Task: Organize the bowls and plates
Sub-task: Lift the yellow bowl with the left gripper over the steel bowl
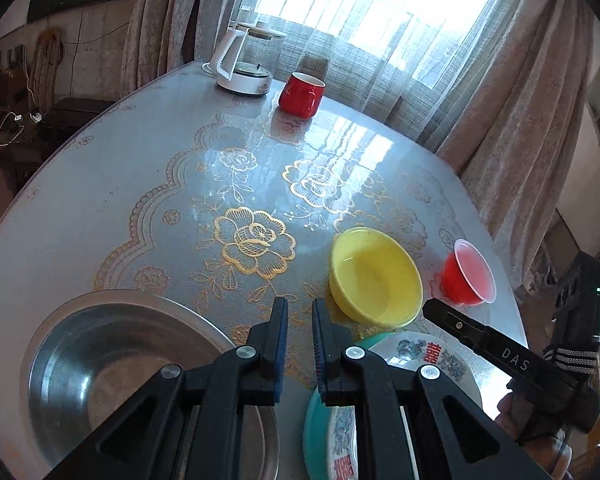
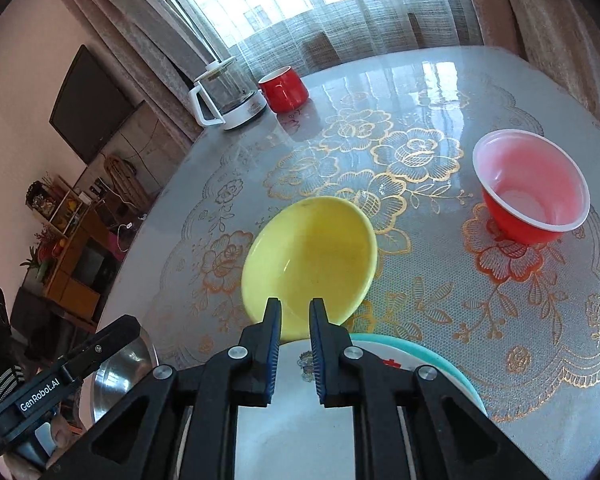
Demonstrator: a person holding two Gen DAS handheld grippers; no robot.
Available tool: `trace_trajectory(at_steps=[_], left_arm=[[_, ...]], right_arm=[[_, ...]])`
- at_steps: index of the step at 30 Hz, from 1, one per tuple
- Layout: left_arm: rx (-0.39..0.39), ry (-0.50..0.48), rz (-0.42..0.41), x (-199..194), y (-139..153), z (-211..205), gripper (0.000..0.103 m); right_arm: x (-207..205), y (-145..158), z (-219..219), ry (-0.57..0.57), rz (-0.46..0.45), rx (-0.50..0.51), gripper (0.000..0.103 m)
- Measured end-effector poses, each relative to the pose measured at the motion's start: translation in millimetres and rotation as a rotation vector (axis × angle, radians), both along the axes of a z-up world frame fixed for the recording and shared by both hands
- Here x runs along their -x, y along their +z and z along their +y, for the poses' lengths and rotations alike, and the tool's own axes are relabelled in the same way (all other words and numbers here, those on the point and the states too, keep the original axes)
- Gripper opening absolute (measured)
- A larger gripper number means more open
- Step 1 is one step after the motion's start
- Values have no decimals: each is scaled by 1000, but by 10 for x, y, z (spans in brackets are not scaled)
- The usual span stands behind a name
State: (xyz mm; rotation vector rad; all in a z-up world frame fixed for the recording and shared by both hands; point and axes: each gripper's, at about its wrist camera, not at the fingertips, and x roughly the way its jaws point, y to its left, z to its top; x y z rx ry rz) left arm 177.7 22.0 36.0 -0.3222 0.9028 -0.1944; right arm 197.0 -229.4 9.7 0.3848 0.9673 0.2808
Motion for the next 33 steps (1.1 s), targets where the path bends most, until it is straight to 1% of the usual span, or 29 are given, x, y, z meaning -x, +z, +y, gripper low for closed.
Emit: trace_trajectory(at_steps=[4,7,9,12,13,15,16,17,18,22,25,31,33], left_arm=[[-5,-30,24,-134,-47,-118,15],[11,-58,51,-283,-101,-238,22],[30,-73,68,-384,-141,-314,30],[40,-79,104,-541,-243,-415,31],[34,-83,115,-591,-281,-454,31],[13,-87,137,-680,-362,-530,26],[5,-100,140,-714,-394,-573,21],[-1,-116,142,-735,-420,-617,12],[-16,-110,140,-729,-440,-649,11],[-12,-113,101,-638,-385,-666,11],[8,-109,67,-539,-251,-586,11],[-27,-63,-20,-178,94,-341,11],[-19,-50,-39,-31,171,-222,11]], right_arm=[[-94,-59,-235,-75,23,-12,24],[-212,-169,-389,-111,69,-49,24],[-270,-243,-454,-128,97,-66,24],[-362,-347,-482,-137,132,-82,24],[-386,-377,-480,-140,143,-85,25],[-429,-412,-440,-120,146,-95,25],[-451,-432,-409,-111,149,-86,21],[-469,-453,-375,-106,151,-73,17],[-471,-466,-348,-98,148,-67,13],[-413,-411,-289,-87,108,-11,12],[-380,-319,-312,-83,84,-39,12],[-214,-44,-139,-25,21,-80,12],[-142,32,-30,7,6,-91,12]])
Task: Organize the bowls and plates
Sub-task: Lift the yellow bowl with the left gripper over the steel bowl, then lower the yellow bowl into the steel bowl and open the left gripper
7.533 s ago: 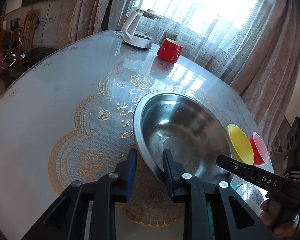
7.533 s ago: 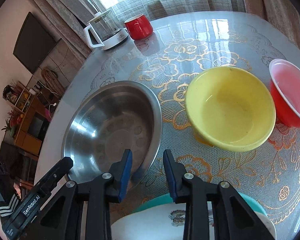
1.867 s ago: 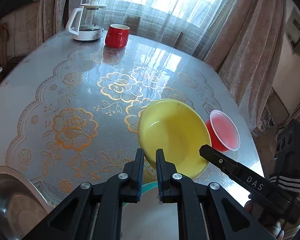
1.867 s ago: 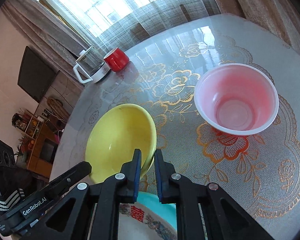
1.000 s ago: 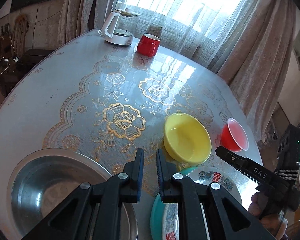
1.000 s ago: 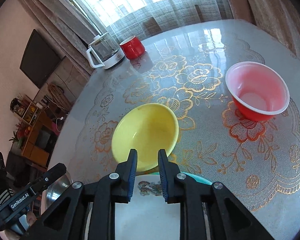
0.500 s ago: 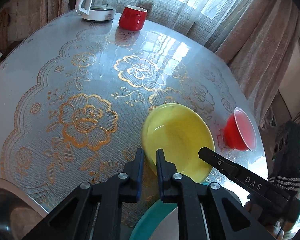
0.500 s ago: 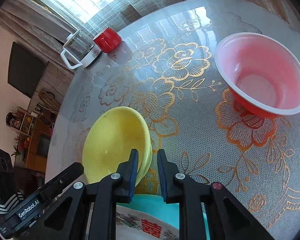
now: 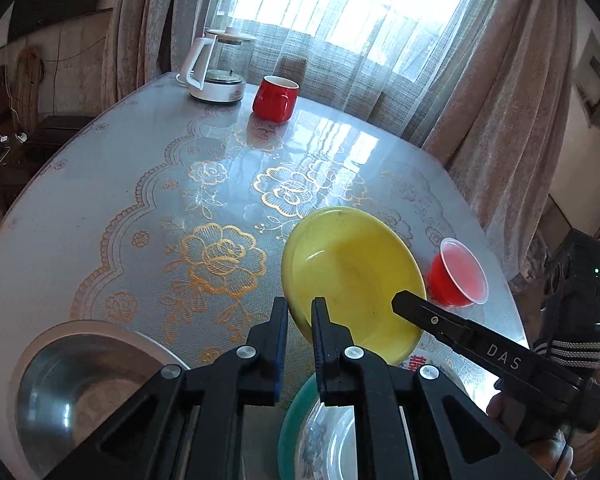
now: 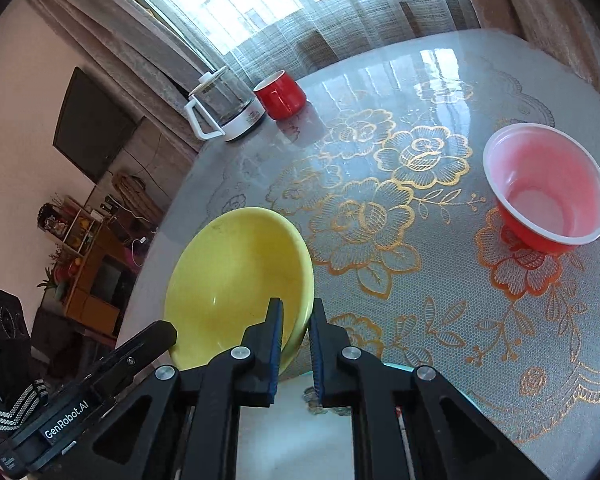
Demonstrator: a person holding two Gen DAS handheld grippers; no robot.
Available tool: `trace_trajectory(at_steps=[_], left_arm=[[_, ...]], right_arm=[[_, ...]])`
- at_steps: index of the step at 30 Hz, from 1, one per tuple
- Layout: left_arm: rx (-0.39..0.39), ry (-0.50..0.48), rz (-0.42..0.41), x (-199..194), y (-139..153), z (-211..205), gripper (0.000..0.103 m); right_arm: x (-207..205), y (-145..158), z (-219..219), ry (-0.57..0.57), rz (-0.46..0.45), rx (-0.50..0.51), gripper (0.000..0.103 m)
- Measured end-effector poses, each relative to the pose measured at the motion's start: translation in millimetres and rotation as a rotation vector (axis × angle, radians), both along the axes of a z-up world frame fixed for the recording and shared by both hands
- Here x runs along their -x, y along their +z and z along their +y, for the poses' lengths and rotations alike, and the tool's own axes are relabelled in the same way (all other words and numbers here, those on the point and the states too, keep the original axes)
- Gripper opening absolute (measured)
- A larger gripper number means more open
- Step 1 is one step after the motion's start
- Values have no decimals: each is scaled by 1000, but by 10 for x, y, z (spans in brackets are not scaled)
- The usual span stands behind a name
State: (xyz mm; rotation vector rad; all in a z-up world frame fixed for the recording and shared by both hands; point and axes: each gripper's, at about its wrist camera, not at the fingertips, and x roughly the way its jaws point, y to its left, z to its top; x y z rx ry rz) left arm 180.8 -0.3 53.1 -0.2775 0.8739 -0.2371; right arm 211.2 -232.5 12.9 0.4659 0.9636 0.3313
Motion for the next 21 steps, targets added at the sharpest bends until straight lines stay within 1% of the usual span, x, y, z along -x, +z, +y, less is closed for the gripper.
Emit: trace_trajectory(at_steps=[4,6,8,11,14,18,21], left_arm=[[-3,29,-45,328,83,268,11],[-3,50,-56,459,71,414,11],[13,75,-58,595,47,597,11],[27,127,-53,794,-31,855,11],[10,170,-38,944,-125,1035,11],[17,211,-1,1096,-274,1222,11],[12,233,12,1163,-353,1292,11]], right_arm=[[188,132,239,71,-38,-8,13],[286,165,387,111,-47,-8,13],[382,175,550,160,-50,-7,13],[505,149,808,233,-47,-10,13],[625,101,1071,296,-42,8,13],[745,13,1315,364,-25,37,13],[753,-92,1454,402,6,60,14]])
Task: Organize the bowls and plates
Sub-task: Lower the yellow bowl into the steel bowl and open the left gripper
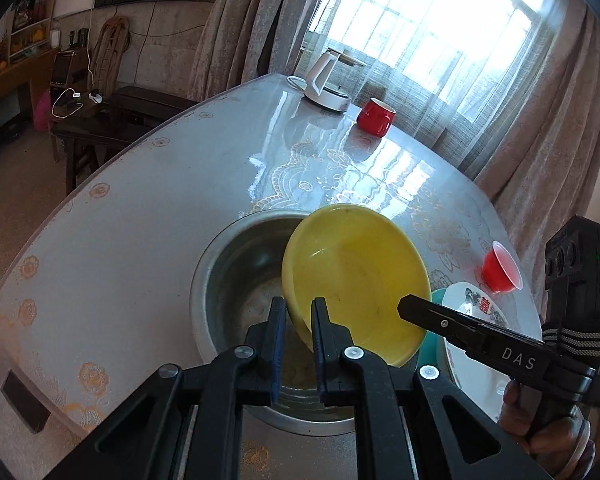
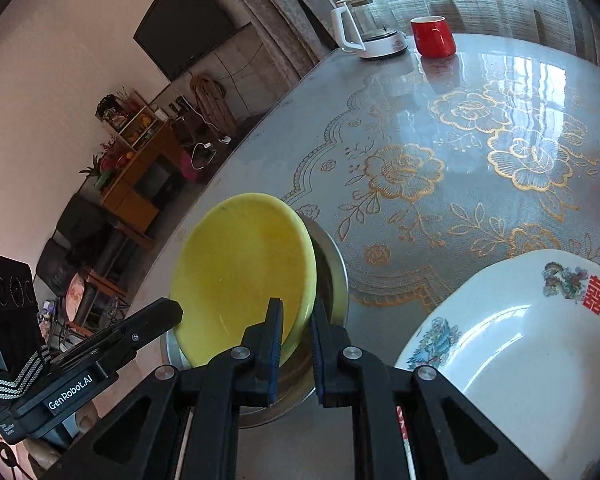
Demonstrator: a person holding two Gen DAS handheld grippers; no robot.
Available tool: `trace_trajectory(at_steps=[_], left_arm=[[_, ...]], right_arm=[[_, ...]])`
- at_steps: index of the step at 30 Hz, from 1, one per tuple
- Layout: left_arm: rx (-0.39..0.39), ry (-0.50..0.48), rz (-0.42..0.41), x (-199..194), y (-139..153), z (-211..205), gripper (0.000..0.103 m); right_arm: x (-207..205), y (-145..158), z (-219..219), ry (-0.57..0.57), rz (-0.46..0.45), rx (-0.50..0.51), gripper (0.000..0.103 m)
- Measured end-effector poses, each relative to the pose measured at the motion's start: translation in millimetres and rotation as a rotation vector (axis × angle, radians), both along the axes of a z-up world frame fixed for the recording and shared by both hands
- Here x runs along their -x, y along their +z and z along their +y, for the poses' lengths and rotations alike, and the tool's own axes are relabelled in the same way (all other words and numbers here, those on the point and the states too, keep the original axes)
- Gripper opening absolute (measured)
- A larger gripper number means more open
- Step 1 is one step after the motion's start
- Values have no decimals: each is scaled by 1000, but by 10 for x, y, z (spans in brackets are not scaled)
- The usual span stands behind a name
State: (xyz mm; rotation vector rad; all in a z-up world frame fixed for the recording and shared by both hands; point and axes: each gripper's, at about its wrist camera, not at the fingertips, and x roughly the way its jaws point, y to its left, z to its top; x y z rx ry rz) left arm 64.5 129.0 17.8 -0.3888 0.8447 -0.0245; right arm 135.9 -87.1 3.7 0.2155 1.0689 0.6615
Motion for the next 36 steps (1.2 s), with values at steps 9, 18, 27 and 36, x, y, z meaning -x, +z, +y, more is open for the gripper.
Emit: trace_trajectory(at_steps=[9,18,27,36], left_arm=[[-39,41,31,0,-134,55,11],[-76,38,40,24,-211,22,11],[-89,-3,56,-69,-288,-112,11],[-130,9,59,-155,-303,-158,14]], right_arm=[[42,-124,257,59,-13,90,16],[104,-115,379,71,-104,194,16],[61,-140,501,61,-186,277,10],[-61,-153,498,36,-189,263,9]])
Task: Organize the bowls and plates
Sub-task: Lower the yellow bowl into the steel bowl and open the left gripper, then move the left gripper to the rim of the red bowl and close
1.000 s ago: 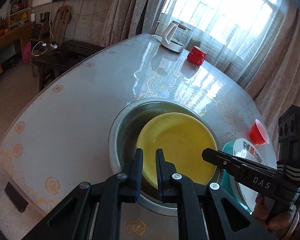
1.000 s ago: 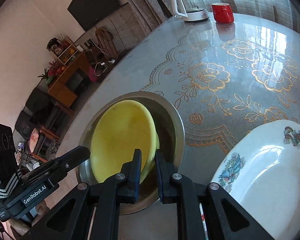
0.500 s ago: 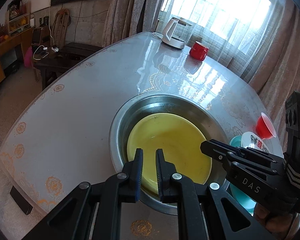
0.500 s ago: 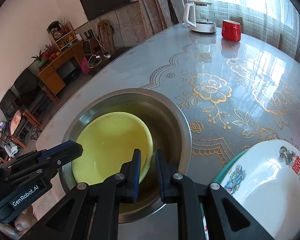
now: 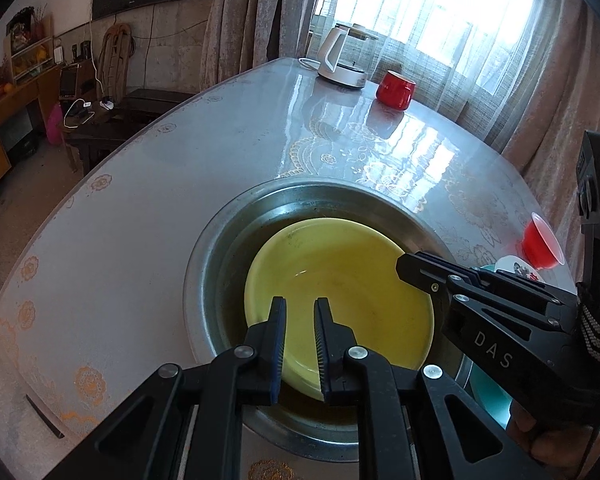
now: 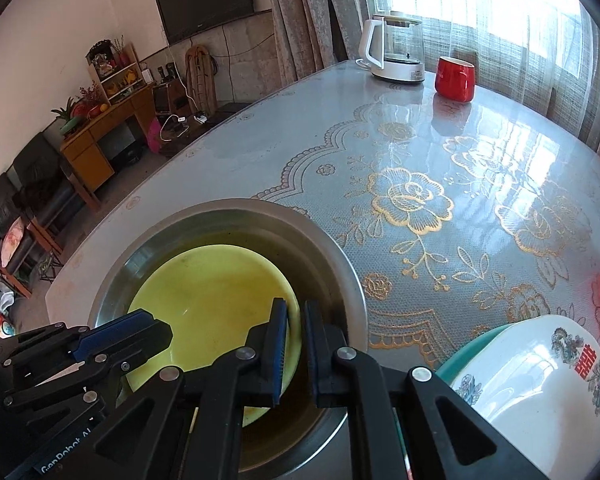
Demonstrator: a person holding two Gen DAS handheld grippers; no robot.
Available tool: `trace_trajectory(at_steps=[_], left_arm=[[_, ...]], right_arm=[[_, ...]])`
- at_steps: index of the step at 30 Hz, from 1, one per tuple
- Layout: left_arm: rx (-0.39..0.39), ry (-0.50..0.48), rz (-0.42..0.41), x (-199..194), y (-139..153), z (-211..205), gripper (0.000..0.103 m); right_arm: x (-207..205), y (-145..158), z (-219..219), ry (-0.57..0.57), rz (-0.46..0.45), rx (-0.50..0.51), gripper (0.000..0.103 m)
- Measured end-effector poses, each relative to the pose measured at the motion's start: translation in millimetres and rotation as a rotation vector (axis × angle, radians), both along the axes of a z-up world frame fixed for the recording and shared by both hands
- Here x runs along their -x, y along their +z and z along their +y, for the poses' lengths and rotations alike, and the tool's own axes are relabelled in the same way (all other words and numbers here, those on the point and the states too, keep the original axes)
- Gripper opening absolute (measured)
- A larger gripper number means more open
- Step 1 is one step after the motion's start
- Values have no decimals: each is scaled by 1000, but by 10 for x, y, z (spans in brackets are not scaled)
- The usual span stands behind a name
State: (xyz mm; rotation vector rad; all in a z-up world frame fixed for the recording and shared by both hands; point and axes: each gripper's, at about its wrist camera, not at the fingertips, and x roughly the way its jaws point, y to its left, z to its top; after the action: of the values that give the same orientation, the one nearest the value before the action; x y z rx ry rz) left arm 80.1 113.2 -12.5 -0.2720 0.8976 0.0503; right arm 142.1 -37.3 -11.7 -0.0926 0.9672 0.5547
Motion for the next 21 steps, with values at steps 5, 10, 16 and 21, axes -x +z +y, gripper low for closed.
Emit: trace_trajectory(at_steps=[5,10,16,21], left_arm=[[1,8,-5,27,10,16,16],[3,28,-16,79,75,31,22],[-32,29,-50,125,211,-33,25],[-58,-6,-75,163,298,-176,27]], right_arm=[[19,66,-112,-14,26,-71,16],[102,213,-308,-42,21,-158,22],[238,409,-547,-76,-40,-208,28],[305,462,-763,-121,-54,-221,32]])
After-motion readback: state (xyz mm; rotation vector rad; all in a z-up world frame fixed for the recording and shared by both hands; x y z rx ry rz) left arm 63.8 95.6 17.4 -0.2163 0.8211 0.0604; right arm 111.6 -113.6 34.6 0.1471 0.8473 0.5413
